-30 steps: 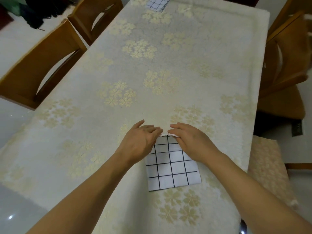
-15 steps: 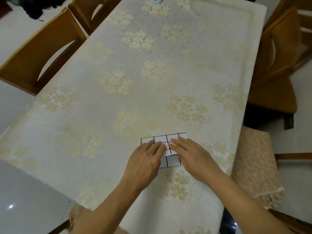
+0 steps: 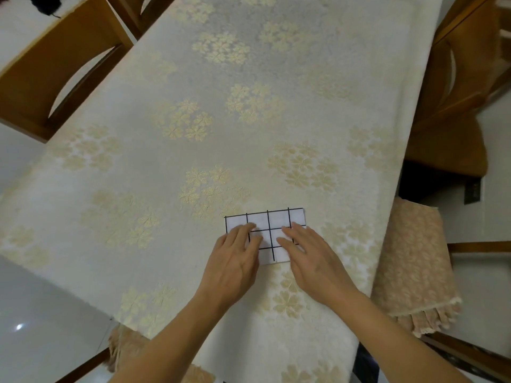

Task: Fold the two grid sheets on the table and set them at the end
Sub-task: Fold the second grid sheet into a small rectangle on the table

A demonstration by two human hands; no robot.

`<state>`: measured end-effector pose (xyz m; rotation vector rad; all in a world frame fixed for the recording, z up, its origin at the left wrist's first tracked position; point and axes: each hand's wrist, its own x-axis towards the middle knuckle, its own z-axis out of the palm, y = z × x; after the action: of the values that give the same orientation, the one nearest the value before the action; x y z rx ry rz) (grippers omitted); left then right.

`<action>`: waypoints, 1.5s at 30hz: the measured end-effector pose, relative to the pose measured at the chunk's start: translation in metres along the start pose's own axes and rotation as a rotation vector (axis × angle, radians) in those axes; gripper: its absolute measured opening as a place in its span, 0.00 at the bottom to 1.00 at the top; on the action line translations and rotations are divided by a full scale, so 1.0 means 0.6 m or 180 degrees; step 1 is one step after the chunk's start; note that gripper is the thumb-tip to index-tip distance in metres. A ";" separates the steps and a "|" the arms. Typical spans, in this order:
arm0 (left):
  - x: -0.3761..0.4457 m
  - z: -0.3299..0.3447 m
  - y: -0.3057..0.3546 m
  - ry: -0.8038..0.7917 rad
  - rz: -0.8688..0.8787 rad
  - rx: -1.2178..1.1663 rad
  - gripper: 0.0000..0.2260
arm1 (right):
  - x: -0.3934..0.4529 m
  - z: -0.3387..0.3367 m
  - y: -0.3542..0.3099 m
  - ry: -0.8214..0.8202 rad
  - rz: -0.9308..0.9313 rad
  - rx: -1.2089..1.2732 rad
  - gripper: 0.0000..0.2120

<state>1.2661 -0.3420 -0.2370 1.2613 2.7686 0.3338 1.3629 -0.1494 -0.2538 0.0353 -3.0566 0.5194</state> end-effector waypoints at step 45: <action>-0.005 -0.013 -0.027 0.0558 -0.2950 -0.1705 0.07 | 0.046 -0.033 0.016 0.0423 0.2347 0.0721 0.11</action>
<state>1.2548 -0.3559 -0.2332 -0.1917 2.7337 0.9985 1.3359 -0.1343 -0.2369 -1.0919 -2.7752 0.8422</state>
